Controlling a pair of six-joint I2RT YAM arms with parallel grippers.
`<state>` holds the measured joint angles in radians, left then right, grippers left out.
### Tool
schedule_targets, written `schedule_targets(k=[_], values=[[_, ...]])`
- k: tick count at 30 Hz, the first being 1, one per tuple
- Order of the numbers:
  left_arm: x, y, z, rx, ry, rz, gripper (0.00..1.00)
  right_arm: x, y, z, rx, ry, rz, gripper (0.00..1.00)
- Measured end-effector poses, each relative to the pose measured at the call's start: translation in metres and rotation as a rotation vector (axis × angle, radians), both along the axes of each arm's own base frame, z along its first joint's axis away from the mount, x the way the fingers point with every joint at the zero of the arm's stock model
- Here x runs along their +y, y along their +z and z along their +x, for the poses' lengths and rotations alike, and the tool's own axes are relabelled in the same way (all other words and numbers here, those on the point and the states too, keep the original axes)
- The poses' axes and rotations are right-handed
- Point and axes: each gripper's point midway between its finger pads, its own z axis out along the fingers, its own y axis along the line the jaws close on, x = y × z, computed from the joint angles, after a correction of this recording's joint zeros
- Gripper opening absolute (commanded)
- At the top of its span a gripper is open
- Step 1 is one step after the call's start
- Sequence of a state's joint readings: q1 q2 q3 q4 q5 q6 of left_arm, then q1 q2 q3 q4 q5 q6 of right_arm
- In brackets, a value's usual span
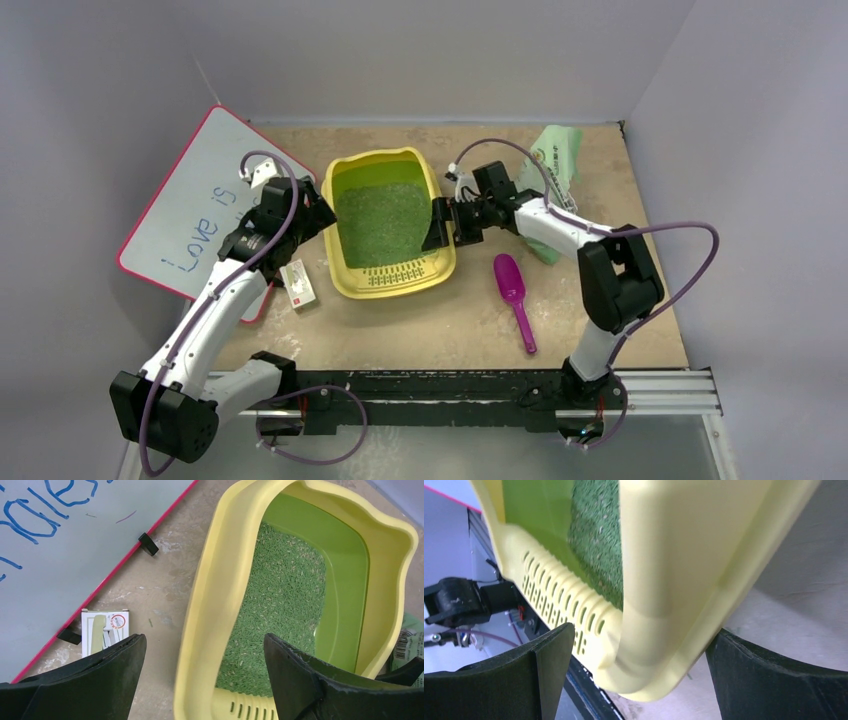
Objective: Fill the litter box with clean litter
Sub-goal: Adjust the litter box at the center of the board.
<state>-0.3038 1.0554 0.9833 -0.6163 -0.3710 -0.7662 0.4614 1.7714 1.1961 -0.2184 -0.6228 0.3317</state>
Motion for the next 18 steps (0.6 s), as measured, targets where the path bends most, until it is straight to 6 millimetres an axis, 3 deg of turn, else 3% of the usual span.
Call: schedule_targets(k=[8,18], values=[[0.001,0.0,-0.001,0.001,0.001,0.003,0.87,0.021,0.007,-0.033,0.007,0.072,-0.015,0.99],[0.001,0.0,-0.001,0.003,-0.002,0.007,0.87,-0.014,0.012,-0.025,-0.057,-0.034,-0.214,0.99]])
